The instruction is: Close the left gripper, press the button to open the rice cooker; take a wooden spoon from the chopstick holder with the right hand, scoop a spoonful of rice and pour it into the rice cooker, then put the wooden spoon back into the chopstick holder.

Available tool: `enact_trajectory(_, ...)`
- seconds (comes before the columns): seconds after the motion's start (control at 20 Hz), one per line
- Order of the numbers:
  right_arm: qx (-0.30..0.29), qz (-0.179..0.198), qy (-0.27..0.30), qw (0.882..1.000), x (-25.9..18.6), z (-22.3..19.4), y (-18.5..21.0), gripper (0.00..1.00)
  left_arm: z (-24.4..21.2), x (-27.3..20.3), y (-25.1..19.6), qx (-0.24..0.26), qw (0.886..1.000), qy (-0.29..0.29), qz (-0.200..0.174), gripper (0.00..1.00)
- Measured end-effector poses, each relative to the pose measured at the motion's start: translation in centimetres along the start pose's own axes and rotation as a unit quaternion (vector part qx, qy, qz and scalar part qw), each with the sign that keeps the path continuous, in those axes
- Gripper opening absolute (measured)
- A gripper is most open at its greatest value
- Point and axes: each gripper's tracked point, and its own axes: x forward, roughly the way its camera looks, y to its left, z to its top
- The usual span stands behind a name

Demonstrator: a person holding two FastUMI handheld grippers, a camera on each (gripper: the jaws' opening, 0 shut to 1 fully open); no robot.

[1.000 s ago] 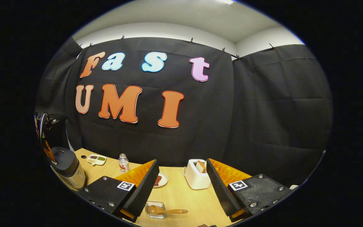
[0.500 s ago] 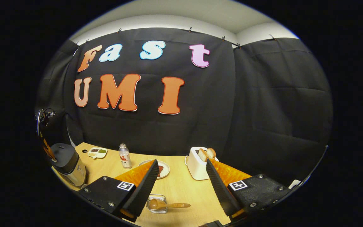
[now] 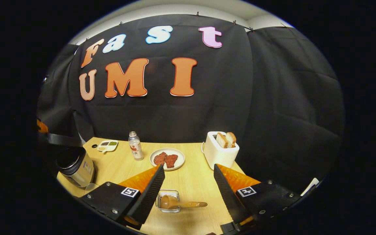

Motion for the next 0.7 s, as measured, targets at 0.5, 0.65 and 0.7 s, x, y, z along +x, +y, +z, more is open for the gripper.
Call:
enact_trajectory(0.5, 0.048, 0.011, 0.09, 0.995, 3.4, -7.8, -2.6, 0.94, 4.5, -10.1, -4.1, 0.057, 0.989, -0.136, 0.021, 0.66)
enact_trajectory(0.65, 0.077, 0.031, 0.107, 0.991, 3.8, -9.9, -2.3, 0.94, 5.4, -11.6, -3.8, 0.065, 0.985, -0.155, 0.048, 0.77)
enact_trajectory(0.7, 0.083, 0.035, 0.113, 0.989, 4.3, -10.6, -2.0, 0.94, 5.3, -12.1, -3.8, 0.062, 0.985, -0.155, 0.053, 0.76)
